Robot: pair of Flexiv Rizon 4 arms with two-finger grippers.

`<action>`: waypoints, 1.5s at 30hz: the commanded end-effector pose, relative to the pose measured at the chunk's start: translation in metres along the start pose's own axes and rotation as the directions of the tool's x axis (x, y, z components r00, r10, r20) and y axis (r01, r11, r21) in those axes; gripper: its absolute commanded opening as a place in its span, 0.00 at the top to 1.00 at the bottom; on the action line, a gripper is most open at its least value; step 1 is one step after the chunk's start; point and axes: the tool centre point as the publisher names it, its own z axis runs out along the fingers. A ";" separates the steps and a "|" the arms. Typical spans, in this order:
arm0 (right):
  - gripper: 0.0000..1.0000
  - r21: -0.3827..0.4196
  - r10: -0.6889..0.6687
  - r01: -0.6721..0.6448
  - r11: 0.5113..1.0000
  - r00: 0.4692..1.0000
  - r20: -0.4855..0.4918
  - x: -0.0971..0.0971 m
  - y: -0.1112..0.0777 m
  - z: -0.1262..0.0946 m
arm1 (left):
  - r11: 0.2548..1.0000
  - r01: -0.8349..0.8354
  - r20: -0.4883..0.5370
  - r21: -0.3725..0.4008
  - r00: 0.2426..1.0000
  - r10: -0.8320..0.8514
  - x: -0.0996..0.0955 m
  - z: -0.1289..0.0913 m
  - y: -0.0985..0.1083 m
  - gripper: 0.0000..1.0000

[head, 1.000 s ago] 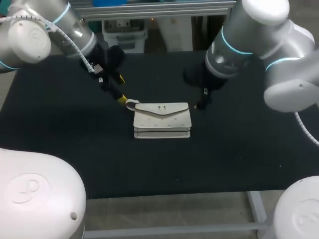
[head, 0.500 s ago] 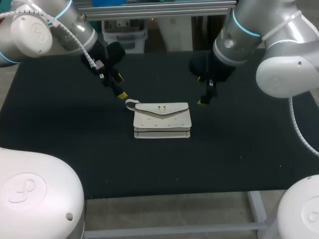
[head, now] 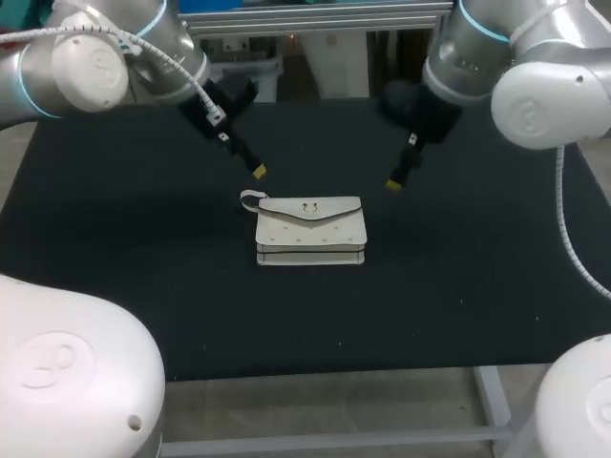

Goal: Pick up the bag, open it, inspect its contents, close it, and place it on the opposite side

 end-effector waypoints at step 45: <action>0.00 -0.059 0.780 -0.814 0.578 0.572 -0.253 0.035 -0.008 0.015 | 0.186 0.979 -0.102 -0.080 0.178 -0.979 0.003 0.036 0.018 0.00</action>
